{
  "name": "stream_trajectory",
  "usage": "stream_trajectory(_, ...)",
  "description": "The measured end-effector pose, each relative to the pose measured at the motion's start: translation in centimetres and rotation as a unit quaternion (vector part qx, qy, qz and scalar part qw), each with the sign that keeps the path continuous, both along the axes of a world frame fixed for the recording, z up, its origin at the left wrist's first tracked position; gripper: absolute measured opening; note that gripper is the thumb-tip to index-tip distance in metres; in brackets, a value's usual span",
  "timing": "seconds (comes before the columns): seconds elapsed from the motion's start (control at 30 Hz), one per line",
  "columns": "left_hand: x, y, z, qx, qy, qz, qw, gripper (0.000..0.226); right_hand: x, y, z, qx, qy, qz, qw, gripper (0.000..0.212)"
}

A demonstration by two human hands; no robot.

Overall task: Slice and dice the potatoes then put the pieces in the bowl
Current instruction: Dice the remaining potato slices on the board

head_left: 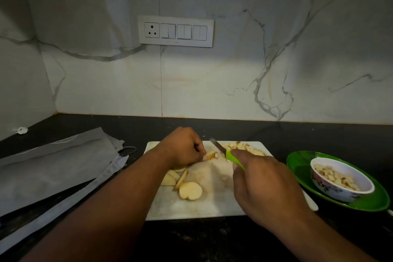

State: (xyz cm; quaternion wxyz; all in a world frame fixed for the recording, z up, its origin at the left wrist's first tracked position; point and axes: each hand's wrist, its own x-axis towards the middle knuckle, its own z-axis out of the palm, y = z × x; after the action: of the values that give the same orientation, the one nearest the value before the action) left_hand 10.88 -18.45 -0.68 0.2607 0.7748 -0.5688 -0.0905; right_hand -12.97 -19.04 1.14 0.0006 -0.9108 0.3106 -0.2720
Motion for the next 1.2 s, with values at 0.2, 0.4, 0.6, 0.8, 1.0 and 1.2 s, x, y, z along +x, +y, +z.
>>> stream_trajectory(0.2,-0.1,-0.1,-0.1,-0.002,-0.005,0.007,1.000,0.009,1.7,-1.3,-2.1,0.041,0.013,0.010,0.999,0.042)
stream_trajectory(0.4,-0.3,-0.2,-0.6,-0.010,0.002,0.023,1.000,0.009,1.6,-0.8,-2.3,0.042,0.032,0.016,0.998,0.043)
stream_trajectory(0.6,-0.8,-0.2,-0.6,-0.011,0.013,0.035,0.999,0.008,-0.5,1.1,-1.8,0.026,0.058,0.031,0.997,0.039)
stream_trajectory(0.8,-0.4,0.1,-0.3,-0.018,0.029,0.039,0.999,0.004,-0.9,1.5,-0.9,0.023,0.014,0.017,0.999,0.040)
stream_trajectory(1.0,-0.1,0.2,-0.3,-0.005,0.008,0.030,0.999,0.005,2.3,-0.1,-1.7,0.032,0.023,0.004,0.999,0.040)
stream_trajectory(1.2,-0.1,0.0,-0.2,-0.017,0.011,0.027,0.999,0.006,0.8,0.8,-2.2,0.035,0.047,0.015,0.998,0.040)
